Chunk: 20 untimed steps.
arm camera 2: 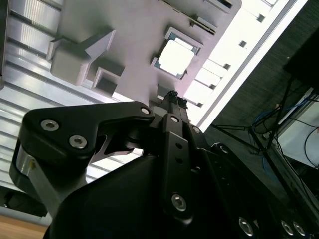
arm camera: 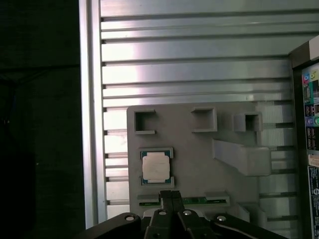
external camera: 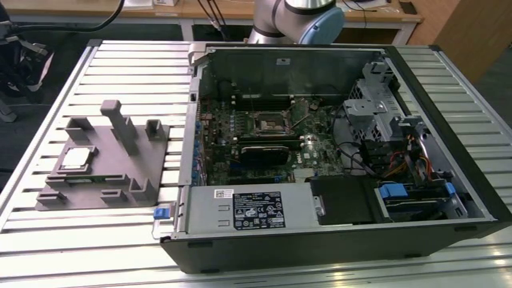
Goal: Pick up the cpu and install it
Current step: 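Pick up the cpu and move it towards the insertion slot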
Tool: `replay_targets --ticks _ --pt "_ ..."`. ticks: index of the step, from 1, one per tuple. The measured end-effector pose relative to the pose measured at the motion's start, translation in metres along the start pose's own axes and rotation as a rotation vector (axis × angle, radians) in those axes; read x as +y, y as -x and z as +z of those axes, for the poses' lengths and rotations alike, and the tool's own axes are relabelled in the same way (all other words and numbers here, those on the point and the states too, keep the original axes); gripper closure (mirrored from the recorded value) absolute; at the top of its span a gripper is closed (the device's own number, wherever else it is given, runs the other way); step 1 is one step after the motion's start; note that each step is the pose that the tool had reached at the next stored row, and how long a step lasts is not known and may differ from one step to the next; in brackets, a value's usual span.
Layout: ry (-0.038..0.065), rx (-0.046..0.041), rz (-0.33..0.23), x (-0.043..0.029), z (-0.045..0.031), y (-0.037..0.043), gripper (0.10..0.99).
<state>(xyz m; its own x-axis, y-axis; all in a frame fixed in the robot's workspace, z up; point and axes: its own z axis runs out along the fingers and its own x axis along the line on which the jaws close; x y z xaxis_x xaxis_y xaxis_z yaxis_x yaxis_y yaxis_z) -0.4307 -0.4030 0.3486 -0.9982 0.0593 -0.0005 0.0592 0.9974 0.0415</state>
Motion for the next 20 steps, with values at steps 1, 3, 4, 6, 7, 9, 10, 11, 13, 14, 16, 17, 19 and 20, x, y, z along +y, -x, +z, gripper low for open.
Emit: replay_targets --ticks 1,3,4,6,7,9,10,11,13,14,16,17,19,20 --pt "0.000 -0.0001 0.000 -0.0001 0.0005 0.0000 0.980" --pt "0.000 -0.0001 0.000 -0.0003 0.0014 0.0000 0.980" --pt "0.000 0.0000 0.000 -0.0005 0.0017 0.0000 0.980" --pt "0.002 0.0001 0.000 -0.0012 0.0022 -0.0001 0.980" --pt "0.003 0.0000 0.000 -0.0017 0.0025 -0.0003 0.980" --pt "0.007 -0.0009 0.000 -0.0041 0.0029 -0.0017 0.980" --pt "0.008 -0.0011 0.000 -0.0052 0.0032 -0.0022 0.980" --pt "0.009 -0.0011 -0.001 -0.0063 0.0035 -0.0027 0.980" --pt "0.010 -0.0010 -0.003 -0.0077 0.0041 -0.0032 0.980" --pt "0.011 -0.0009 -0.003 -0.0082 0.0044 -0.0032 0.980" --pt "0.012 -0.0010 -0.004 -0.0087 0.0054 -0.0035 0.980" --pt "0.012 -0.0009 -0.005 -0.0088 0.0060 -0.0035 0.980" --pt "0.012 -0.0007 -0.005 -0.0091 0.0073 -0.0035 0.980" --pt "0.012 -0.0007 -0.005 -0.0091 0.0078 -0.0035 0.980"
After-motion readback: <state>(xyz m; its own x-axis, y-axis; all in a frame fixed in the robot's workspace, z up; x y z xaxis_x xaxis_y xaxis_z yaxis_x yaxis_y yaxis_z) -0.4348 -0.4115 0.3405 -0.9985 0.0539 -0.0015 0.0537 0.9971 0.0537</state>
